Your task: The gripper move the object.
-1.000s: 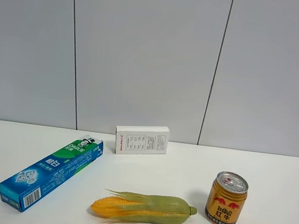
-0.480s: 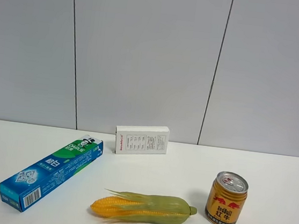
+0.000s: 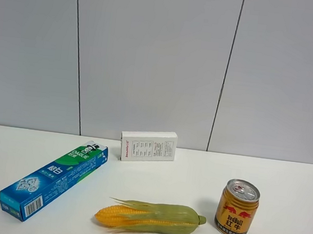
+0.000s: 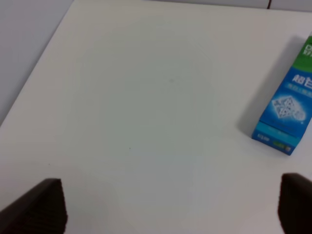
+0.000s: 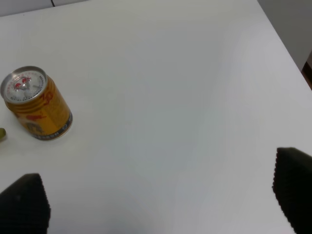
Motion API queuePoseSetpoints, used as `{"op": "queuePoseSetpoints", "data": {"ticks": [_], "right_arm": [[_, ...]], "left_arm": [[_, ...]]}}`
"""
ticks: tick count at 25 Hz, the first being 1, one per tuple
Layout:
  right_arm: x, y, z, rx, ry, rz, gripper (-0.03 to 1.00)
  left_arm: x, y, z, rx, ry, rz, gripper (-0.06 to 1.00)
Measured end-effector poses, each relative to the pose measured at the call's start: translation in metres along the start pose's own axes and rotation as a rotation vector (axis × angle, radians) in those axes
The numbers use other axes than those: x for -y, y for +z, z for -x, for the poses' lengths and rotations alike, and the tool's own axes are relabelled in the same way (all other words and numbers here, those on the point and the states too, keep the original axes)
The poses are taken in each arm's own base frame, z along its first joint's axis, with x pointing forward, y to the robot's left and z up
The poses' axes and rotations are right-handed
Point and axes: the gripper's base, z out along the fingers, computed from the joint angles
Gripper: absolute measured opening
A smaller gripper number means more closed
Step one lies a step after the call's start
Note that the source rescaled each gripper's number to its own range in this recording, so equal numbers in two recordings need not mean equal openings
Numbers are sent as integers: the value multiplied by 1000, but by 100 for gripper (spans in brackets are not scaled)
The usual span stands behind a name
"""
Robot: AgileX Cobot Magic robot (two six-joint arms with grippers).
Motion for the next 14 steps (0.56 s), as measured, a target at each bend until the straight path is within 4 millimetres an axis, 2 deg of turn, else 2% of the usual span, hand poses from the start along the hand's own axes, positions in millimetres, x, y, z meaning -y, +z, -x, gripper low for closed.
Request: {"op": "queuePoseSetpoints", "data": {"ticks": [10,14], "right_arm": [[0,0,0,0,0,0,100],[0,0,0,0,0,0,100]], "left_arm": [[0,0,0,0,0,-1,68],[0,0,0,0,0,-1,79]]}}
